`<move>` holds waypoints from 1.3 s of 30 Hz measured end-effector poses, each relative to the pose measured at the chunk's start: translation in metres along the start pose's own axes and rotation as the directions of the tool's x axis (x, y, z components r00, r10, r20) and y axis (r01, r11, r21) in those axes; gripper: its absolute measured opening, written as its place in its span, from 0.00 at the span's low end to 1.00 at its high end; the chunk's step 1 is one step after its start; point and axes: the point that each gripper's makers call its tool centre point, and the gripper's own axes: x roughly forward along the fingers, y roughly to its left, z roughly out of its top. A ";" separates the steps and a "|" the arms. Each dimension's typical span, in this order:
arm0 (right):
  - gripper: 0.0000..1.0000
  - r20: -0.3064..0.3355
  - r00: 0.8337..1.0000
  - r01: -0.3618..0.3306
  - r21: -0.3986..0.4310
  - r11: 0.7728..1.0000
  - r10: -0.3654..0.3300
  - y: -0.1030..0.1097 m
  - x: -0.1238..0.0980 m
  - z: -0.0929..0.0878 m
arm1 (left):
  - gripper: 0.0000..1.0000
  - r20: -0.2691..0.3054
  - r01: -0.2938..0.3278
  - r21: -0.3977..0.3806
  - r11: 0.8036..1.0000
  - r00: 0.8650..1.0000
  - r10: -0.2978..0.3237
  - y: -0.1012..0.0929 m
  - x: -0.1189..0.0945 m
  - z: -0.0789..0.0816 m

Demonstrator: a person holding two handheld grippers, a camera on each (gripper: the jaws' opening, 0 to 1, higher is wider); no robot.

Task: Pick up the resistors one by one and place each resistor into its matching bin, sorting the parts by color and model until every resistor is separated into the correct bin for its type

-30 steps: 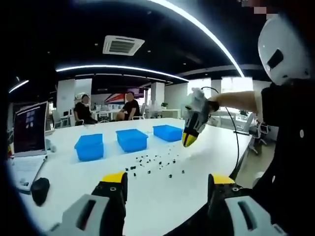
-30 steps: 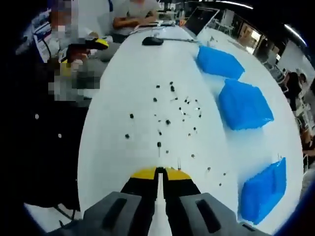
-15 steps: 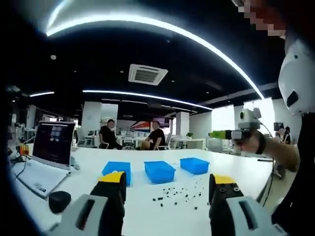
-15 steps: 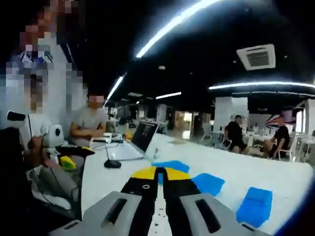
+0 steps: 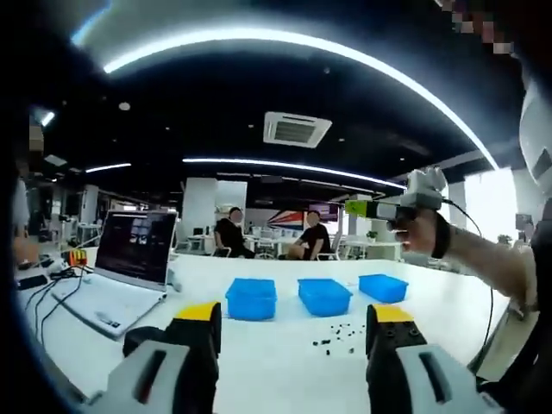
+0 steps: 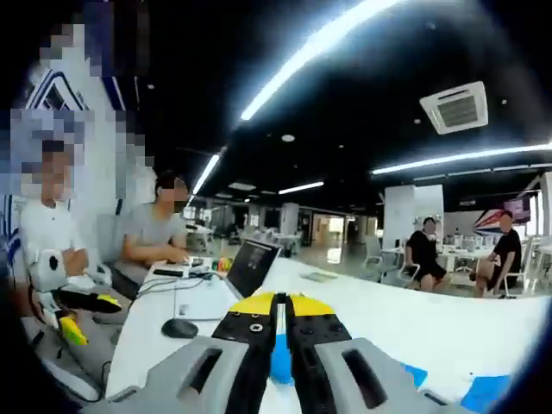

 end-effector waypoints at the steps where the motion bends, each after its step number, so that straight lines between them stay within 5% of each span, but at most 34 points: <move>1: 0.07 -0.008 1.000 0.000 0.007 1.000 0.000 -0.005 0.013 -0.002 | 0.69 0.001 0.002 0.002 1.000 1.000 -0.002 0.000 0.000 0.001; 6: 0.07 -0.090 0.996 0.023 0.029 0.999 -0.021 -0.024 0.066 -0.027 | 0.70 -0.005 -0.021 0.048 0.999 1.000 0.021 0.004 -0.003 0.008; 12: 0.07 -0.150 0.988 0.029 0.049 0.998 -0.021 -0.021 0.111 -0.052 | 0.70 -0.018 -0.044 0.041 0.998 0.999 0.045 0.009 -0.006 0.008; 24: 0.07 -0.218 0.975 0.048 0.033 0.998 -0.040 -0.028 0.152 -0.079 | 0.69 -0.037 -0.033 0.024 0.999 0.999 0.034 0.006 -0.001 0.004; 27: 0.12 -0.224 0.975 0.023 0.034 0.999 -0.014 -0.023 0.155 -0.084 | 0.69 -0.043 -0.027 0.018 0.999 0.999 0.028 0.004 0.000 0.003; 30: 0.29 -0.212 0.977 0.030 0.010 0.999 -0.028 -0.025 0.154 -0.086 | 0.69 -0.049 -0.024 0.006 1.000 0.999 0.024 0.004 0.000 0.002; 39: 0.34 -0.207 0.978 -0.020 0.056 0.998 0.031 -0.025 0.104 -0.084 | 0.70 -0.060 -0.016 0.003 1.000 0.998 0.016 -0.002 0.010 -0.001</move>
